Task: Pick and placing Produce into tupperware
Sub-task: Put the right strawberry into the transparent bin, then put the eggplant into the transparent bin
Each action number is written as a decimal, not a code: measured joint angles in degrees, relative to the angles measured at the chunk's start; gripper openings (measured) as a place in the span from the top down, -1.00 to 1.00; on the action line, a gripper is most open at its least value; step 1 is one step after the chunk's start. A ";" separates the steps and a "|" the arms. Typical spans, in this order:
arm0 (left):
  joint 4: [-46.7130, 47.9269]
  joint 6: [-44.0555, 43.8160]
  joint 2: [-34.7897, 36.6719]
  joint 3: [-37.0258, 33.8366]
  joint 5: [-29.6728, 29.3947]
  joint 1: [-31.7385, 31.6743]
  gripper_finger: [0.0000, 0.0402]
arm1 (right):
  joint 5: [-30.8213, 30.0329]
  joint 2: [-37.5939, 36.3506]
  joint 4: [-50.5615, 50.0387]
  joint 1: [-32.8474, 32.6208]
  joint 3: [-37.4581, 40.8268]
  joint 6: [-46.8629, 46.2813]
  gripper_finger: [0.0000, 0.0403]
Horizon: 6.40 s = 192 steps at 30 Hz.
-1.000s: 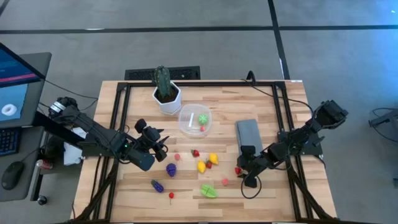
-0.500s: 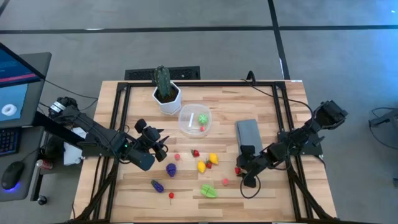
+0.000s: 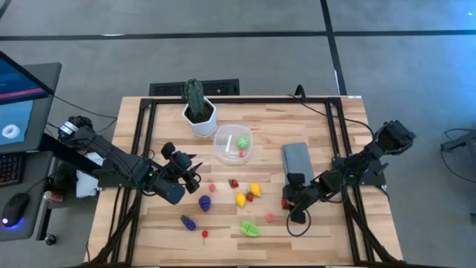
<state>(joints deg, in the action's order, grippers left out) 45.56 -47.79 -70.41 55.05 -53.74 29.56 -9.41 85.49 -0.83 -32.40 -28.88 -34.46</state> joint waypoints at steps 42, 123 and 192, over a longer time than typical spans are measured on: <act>0.00 0.00 0.00 0.00 0.00 0.00 0.20 | -0.79 0.11 1.86 0.33 0.07 -3.69 0.13; 0.00 0.46 0.02 0.00 -2.19 0.00 0.20 | 8.82 -8.31 19.87 40.79 -10.37 23.02 0.11; 0.48 0.04 0.02 -0.09 -4.07 2.10 0.20 | 27.65 5.89 -1.76 47.24 -32.35 31.99 -0.29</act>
<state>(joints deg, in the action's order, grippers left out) 46.04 -47.75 -70.39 54.96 -57.80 31.66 18.24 91.38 -2.59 14.84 -61.23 -2.47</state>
